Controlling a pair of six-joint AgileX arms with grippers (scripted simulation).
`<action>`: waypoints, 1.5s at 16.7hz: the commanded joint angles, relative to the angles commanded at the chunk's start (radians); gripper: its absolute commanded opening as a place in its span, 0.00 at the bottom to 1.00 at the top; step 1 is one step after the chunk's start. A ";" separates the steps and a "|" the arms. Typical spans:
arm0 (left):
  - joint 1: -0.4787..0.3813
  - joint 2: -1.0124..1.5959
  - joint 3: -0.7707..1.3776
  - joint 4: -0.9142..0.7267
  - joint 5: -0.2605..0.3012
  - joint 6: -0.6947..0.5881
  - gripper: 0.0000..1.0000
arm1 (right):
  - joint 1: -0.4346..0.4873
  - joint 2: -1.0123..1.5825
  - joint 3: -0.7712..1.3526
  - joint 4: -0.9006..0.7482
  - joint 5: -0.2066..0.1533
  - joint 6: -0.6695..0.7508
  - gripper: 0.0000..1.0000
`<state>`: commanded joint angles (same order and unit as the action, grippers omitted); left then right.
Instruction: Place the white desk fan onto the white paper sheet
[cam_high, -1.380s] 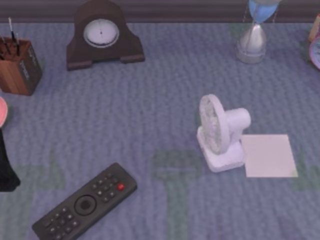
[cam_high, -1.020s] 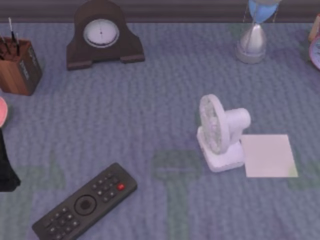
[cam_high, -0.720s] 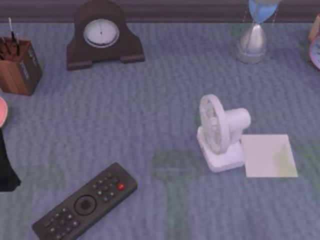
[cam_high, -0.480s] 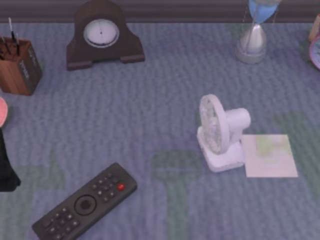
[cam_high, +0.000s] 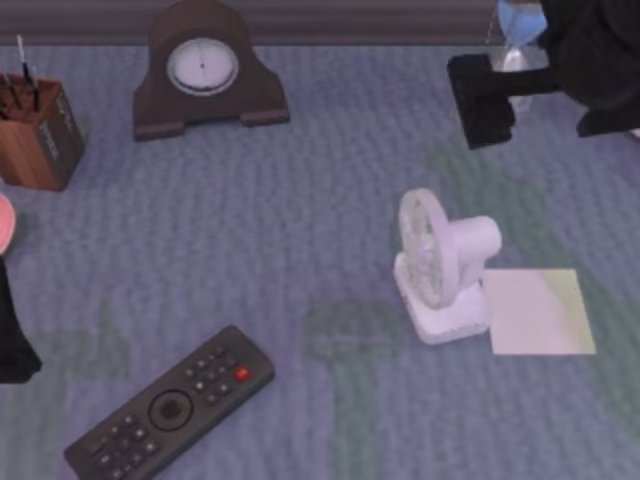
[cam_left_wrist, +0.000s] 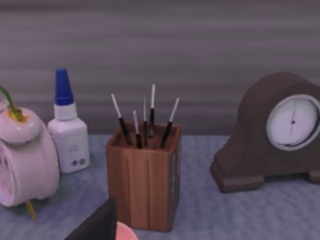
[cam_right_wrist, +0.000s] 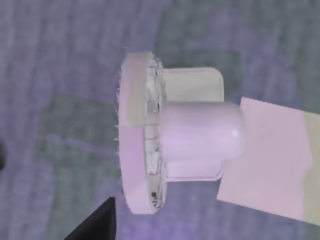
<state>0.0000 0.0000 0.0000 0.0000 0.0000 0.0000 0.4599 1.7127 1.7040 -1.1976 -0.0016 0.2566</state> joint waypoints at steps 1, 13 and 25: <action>0.000 0.000 0.000 0.000 0.000 0.000 1.00 | 0.022 0.087 0.087 -0.058 0.000 0.013 1.00; 0.000 0.000 0.000 0.000 0.000 0.000 1.00 | 0.124 0.484 0.461 -0.341 0.003 0.070 1.00; 0.000 0.000 0.000 0.000 0.000 0.000 1.00 | 0.126 0.459 0.222 -0.127 0.003 0.072 1.00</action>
<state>0.0000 0.0000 0.0000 0.0000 0.0000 0.0000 0.5855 2.1714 1.9257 -1.3245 0.0013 0.3286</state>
